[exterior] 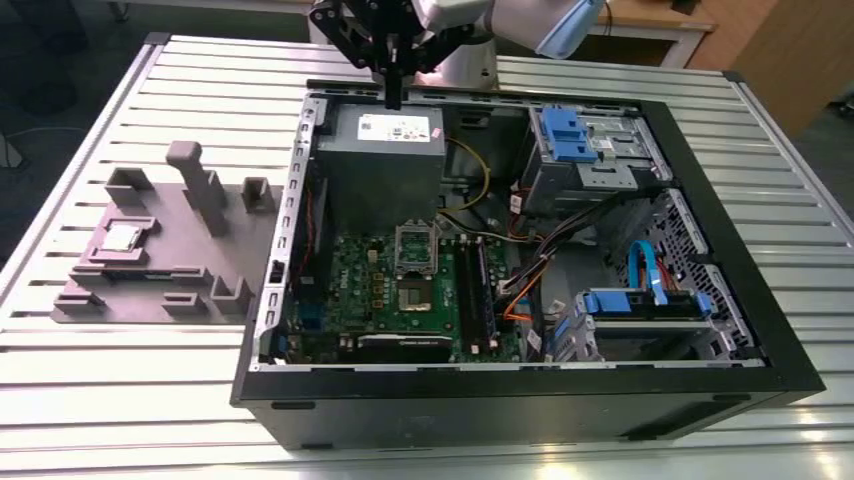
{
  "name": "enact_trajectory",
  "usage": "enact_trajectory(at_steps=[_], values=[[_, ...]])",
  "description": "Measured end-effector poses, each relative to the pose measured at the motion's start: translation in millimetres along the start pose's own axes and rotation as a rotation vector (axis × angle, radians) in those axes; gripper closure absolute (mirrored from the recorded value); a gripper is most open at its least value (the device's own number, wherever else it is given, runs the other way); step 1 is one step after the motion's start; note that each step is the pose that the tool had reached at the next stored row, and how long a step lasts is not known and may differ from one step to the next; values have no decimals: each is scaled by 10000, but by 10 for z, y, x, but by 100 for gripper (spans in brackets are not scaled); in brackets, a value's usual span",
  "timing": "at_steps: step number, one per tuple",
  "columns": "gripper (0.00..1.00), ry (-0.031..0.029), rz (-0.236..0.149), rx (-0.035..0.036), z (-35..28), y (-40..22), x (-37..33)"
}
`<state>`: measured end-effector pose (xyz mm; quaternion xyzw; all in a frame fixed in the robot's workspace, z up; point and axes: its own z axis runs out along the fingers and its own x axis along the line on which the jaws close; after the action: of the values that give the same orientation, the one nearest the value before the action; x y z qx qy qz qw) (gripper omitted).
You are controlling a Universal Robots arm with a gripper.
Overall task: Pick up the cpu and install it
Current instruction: 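Reach for the cpu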
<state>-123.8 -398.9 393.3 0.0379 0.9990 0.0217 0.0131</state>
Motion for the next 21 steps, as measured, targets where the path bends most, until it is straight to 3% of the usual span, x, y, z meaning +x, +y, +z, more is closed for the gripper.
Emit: enact_trajectory(at_steps=[21], values=[[89, 0, 0, 0, -1, -6, 82]])
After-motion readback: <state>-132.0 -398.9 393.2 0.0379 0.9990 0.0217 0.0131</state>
